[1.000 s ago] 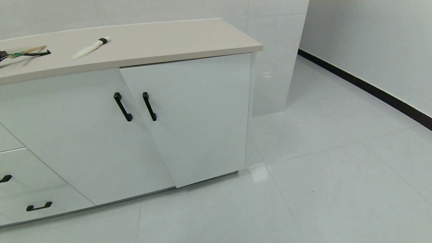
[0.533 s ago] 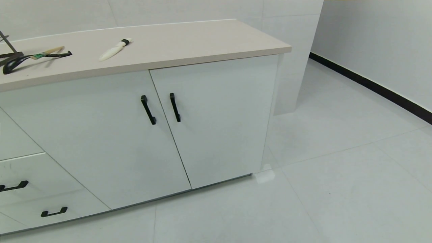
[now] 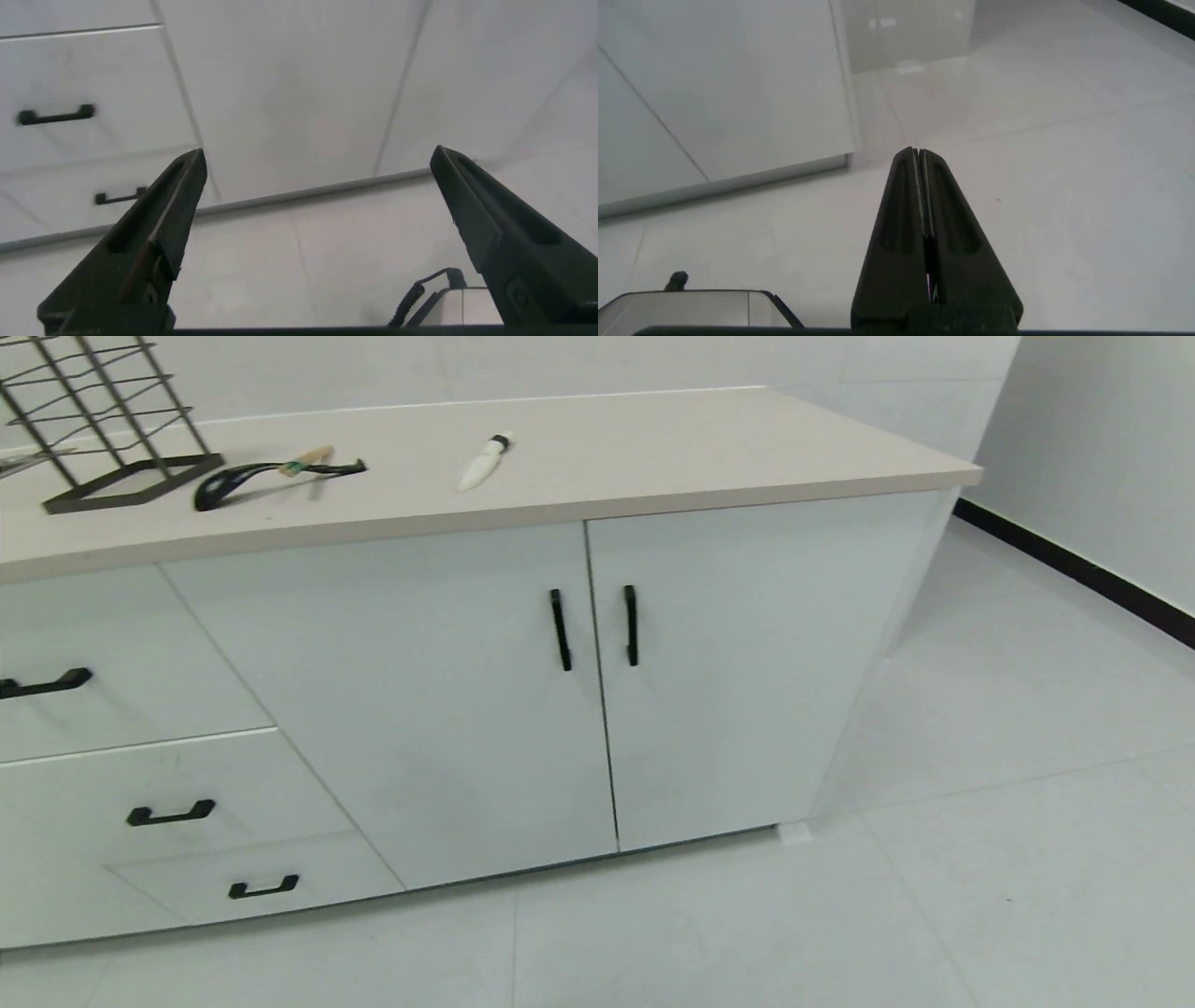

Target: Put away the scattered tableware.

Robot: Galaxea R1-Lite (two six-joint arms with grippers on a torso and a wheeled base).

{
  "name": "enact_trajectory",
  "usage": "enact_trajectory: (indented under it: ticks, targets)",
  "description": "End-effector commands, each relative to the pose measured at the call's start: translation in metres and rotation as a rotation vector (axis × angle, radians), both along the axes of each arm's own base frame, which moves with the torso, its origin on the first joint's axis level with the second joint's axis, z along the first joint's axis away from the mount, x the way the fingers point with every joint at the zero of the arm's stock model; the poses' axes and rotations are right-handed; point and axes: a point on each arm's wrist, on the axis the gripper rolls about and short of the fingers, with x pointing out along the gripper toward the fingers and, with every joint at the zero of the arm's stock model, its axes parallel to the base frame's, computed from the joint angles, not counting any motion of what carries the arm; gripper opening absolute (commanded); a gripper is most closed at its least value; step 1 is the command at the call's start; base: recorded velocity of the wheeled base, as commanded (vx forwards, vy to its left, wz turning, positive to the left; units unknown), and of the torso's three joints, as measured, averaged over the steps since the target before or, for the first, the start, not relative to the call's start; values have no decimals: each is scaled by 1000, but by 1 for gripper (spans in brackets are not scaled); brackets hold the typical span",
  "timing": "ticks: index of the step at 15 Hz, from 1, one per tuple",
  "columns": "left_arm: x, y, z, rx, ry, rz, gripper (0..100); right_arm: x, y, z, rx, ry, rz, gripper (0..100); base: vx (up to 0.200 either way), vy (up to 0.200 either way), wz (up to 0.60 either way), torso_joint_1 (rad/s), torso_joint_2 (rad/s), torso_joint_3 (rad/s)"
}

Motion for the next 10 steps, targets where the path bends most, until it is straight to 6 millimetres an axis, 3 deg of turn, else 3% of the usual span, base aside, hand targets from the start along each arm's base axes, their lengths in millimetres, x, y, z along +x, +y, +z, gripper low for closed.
enact_trajectory:
  ticks: [1, 8, 10]
  targets:
    - [0, 0, 0, -1, -1, 1, 100, 0, 0, 0, 0, 5, 0, 0, 0, 0, 600, 7, -2, 2]
    - [0, 0, 0, -10, -1, 19, 100, 0, 0, 0, 9, 2, 0, 0, 0, 0, 600, 4, 3, 4]
    - [0, 1, 0, -13, -1, 26, 100, 0, 0, 0, 8, 2, 0, 0, 100, 100, 0, 4, -1, -1]
